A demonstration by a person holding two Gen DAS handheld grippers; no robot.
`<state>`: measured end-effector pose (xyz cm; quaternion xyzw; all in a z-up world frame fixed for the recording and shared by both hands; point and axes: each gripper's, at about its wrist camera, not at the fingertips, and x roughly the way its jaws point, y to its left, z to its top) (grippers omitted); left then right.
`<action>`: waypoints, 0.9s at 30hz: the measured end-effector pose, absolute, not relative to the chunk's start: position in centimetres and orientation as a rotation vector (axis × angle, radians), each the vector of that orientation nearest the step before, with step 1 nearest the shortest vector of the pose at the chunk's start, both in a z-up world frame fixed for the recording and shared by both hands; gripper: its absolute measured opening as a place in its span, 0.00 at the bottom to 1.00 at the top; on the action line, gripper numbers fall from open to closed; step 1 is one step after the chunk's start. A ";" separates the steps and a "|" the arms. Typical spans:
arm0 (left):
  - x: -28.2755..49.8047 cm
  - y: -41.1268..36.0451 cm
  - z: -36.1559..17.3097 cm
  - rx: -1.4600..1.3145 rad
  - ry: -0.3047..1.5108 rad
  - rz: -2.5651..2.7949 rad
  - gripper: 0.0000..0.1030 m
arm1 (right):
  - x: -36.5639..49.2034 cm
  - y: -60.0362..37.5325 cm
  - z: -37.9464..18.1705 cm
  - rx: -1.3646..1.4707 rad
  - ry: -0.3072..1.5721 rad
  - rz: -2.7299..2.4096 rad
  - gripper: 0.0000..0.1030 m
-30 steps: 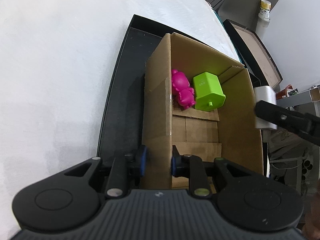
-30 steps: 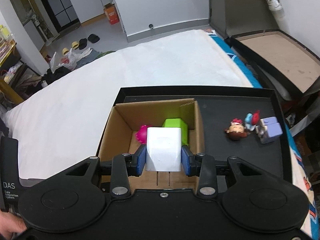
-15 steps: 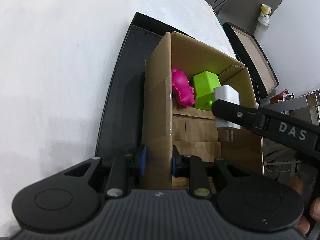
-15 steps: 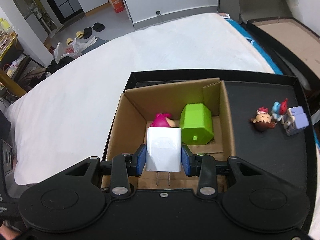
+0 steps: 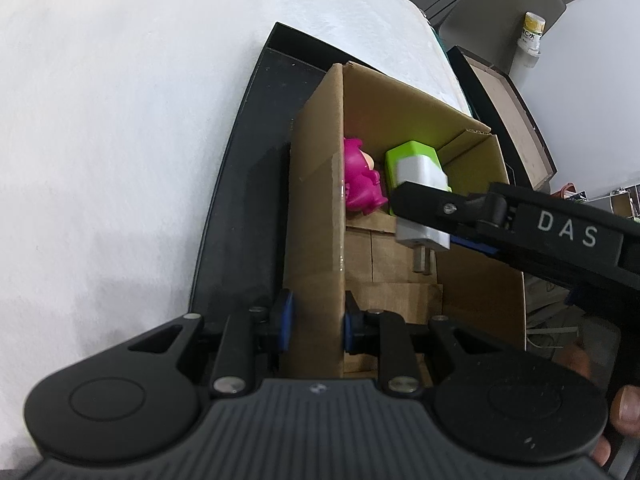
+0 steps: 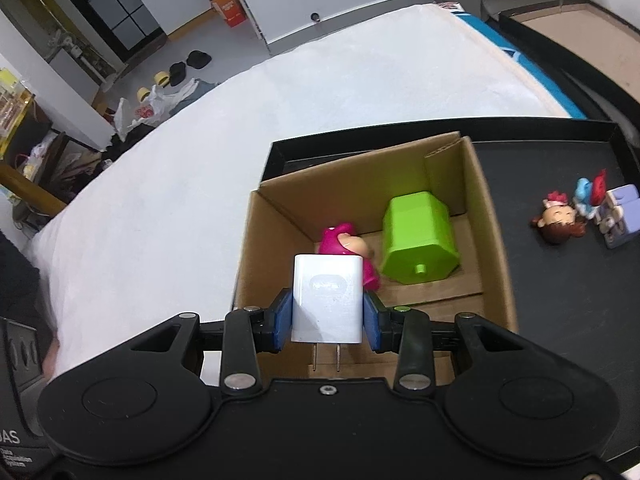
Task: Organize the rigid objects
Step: 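Lower the white charger into the box and open the right gripper, then withdraw the right gripper and move it to the lavender block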
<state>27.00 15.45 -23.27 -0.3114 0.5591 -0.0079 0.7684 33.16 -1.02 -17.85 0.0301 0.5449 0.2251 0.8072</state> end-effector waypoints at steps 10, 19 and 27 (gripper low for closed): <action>27.2 15.2 -22.8 -0.648 1.213 0.009 0.22 | 33.0 -2.9 -17.0 0.120 1.170 0.513 0.37; 27.5 15.0 -22.5 -0.627 1.211 0.037 0.22 | 32.4 -6.1 -15.0 0.097 1.144 0.518 0.37; 27.8 15.0 -22.3 -0.598 1.220 0.049 0.22 | 31.6 -8.6 -14.3 0.048 1.128 0.516 0.42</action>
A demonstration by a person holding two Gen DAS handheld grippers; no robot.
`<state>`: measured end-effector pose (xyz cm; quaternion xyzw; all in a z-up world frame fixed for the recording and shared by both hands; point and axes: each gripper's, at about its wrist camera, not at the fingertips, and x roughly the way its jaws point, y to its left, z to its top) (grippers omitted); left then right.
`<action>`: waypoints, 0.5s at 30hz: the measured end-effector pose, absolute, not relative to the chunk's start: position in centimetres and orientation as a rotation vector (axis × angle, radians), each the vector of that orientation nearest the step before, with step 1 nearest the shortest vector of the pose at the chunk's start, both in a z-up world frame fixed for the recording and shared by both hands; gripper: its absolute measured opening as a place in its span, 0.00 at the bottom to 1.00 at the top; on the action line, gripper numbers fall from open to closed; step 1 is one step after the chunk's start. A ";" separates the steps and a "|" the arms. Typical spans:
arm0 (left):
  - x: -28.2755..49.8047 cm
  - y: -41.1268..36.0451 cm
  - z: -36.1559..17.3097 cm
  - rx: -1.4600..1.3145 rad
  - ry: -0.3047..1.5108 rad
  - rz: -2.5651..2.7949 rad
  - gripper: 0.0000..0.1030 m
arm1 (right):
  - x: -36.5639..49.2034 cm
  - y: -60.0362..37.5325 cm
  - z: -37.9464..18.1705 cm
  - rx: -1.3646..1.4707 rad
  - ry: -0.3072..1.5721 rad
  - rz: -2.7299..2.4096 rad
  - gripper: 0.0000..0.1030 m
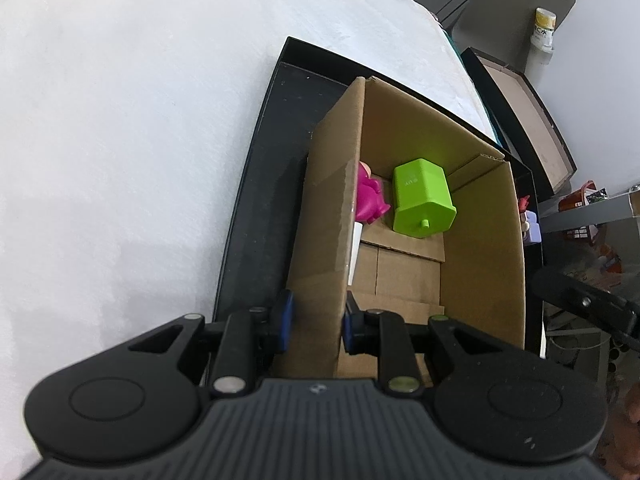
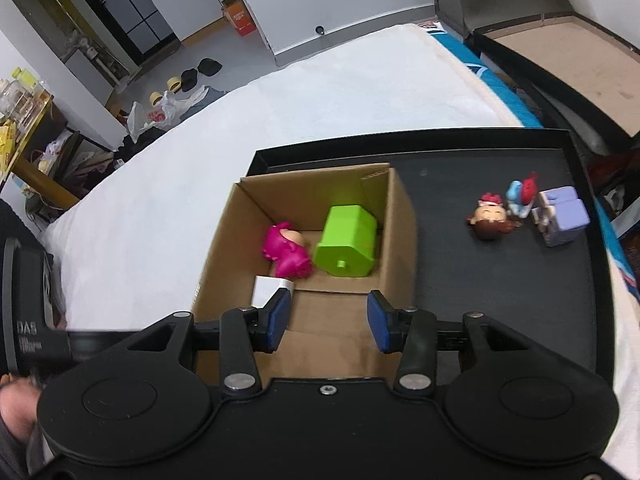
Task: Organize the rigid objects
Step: 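Withdraw the right gripper and move it to the lavender block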
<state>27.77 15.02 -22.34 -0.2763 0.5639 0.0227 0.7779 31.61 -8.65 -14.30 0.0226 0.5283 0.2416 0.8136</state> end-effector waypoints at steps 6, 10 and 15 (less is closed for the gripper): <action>28.0 14.7 -22.3 -0.593 1.221 0.066 0.22 | 31.4 -11.1 -14.0 0.032 1.112 0.491 0.44; 28.0 14.4 -22.2 -0.578 1.222 0.072 0.22 | 31.5 -13.0 -14.1 0.037 1.107 0.470 0.45; 28.0 14.2 -22.2 -0.572 1.220 0.083 0.21 | 31.9 -15.4 -14.0 0.051 1.091 0.442 0.47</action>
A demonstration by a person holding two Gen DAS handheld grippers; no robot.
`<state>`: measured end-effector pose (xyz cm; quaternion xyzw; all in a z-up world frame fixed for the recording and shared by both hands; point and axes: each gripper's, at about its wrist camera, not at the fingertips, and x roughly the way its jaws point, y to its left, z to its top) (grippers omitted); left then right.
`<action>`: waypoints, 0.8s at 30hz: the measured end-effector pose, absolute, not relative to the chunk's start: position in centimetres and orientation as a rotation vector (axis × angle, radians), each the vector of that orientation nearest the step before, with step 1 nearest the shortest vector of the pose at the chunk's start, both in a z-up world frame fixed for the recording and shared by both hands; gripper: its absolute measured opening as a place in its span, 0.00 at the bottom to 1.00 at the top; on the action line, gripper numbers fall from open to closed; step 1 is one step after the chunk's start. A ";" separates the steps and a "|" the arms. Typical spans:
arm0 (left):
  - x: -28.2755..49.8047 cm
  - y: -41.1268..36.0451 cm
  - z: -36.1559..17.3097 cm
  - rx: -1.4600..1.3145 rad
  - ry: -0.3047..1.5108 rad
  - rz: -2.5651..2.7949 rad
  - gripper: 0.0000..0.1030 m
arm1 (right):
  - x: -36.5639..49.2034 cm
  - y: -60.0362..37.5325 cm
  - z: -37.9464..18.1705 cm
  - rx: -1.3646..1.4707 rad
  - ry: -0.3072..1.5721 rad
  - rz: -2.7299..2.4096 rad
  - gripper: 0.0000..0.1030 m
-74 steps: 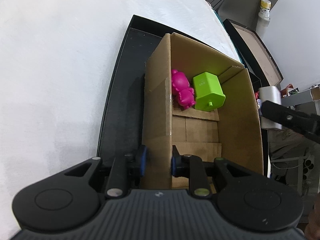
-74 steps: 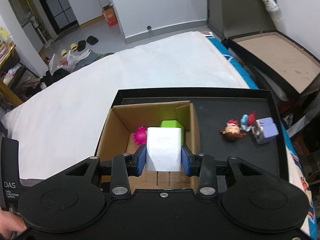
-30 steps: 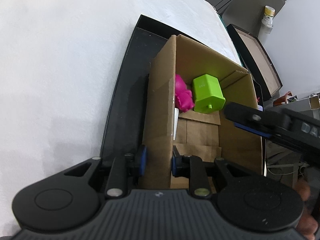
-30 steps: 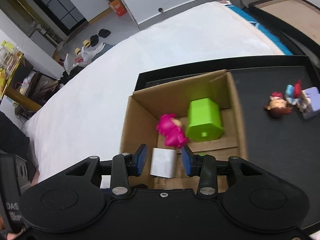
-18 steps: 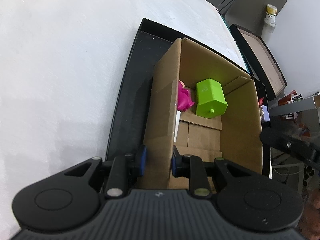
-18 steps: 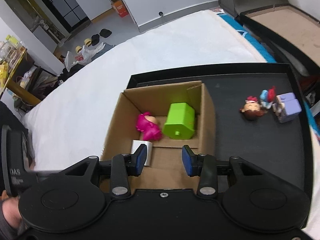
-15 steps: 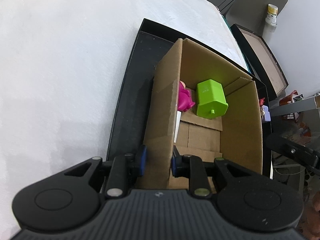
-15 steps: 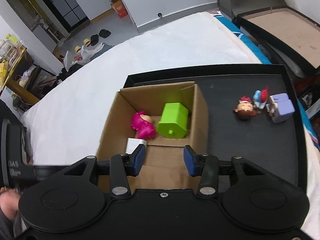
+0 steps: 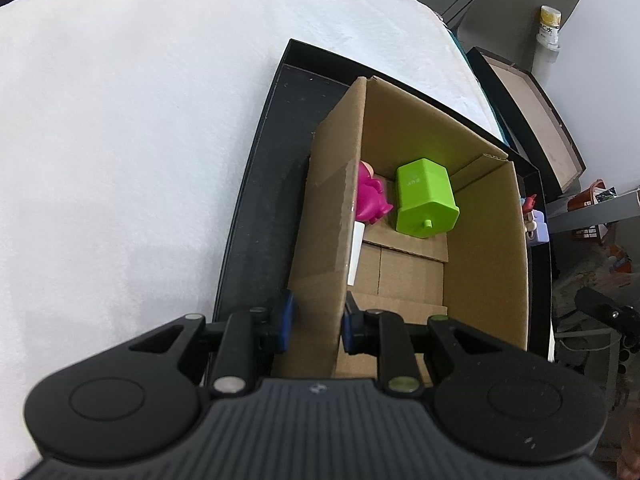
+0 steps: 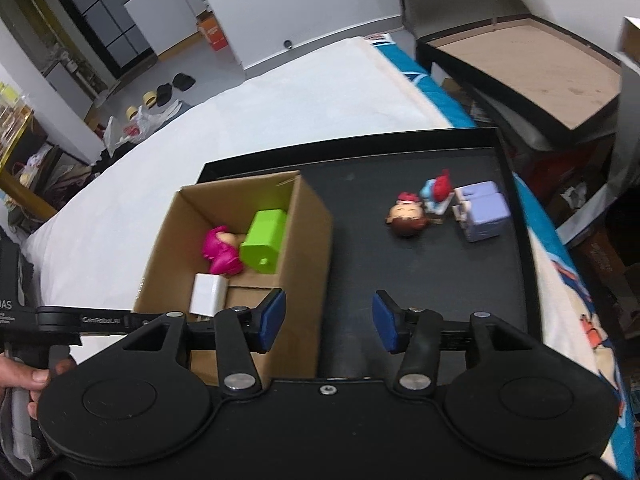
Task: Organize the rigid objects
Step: 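Withdraw the right gripper and move it to the lavender block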
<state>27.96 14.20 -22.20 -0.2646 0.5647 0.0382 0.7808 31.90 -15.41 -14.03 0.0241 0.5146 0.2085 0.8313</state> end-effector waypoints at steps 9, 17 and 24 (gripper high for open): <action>28.1 14.0 -22.2 -0.557 1.222 0.096 0.21 | 33.2 -18.9 -14.6 0.065 1.065 0.396 0.50; 28.4 13.9 -22.2 -0.531 1.243 0.097 0.20 | 34.7 -21.2 -17.3 0.112 1.040 0.334 0.50; 28.7 13.7 -22.3 -0.528 1.254 0.118 0.19 | 36.4 -22.6 -20.1 0.151 1.033 0.322 0.50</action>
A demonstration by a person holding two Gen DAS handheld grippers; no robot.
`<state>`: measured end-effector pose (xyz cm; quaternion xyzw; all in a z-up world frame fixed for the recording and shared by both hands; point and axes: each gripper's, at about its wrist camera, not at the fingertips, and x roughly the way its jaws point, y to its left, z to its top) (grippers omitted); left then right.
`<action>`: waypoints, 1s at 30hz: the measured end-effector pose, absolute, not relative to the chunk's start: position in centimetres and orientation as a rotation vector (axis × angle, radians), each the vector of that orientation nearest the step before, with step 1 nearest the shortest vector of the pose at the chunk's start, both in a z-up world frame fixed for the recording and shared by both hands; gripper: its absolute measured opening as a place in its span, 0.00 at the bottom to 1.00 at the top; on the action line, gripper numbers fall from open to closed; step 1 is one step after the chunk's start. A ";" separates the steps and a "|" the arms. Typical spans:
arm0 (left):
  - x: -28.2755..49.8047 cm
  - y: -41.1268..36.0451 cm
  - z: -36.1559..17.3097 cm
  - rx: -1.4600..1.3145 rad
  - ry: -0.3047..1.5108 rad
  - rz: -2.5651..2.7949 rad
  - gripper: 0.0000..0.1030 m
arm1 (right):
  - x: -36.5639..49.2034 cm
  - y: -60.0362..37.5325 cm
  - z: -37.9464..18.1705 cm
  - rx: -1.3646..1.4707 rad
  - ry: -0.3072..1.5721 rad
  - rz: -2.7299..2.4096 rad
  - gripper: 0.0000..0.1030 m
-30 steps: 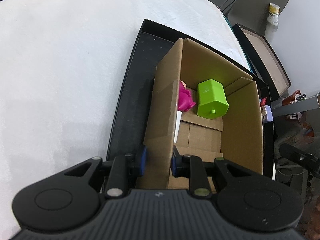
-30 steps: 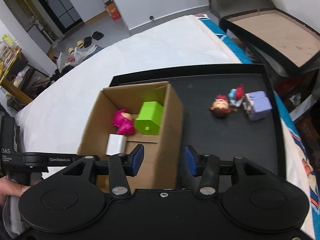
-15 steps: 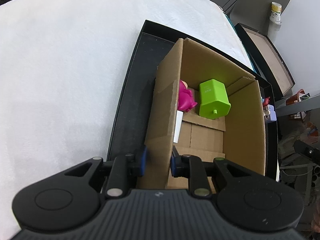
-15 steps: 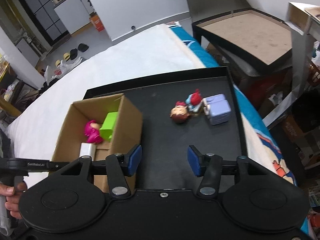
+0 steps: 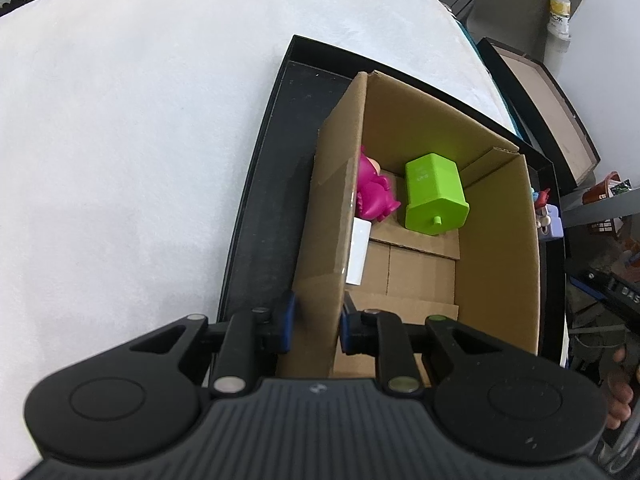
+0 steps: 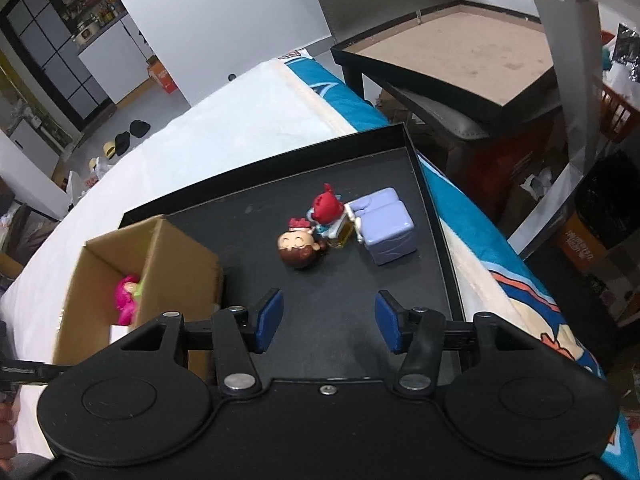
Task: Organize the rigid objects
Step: 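Withdraw the right gripper and move it to the lavender block, then close the right gripper on the lavender block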
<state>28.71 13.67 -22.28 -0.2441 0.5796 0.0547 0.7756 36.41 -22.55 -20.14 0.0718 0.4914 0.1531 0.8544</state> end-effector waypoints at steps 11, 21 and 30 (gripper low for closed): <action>29.0 13.2 -22.4 -0.513 1.260 0.142 0.19 | 39.1 -22.6 -21.9 0.078 0.987 0.321 0.50; 29.4 13.1 -22.7 -0.510 1.270 0.161 0.19 | 41.2 -22.1 -22.5 0.010 0.960 0.337 0.50; 29.4 13.1 -22.8 -0.513 1.270 0.169 0.19 | 42.3 -21.5 -23.2 -0.071 0.907 0.330 0.51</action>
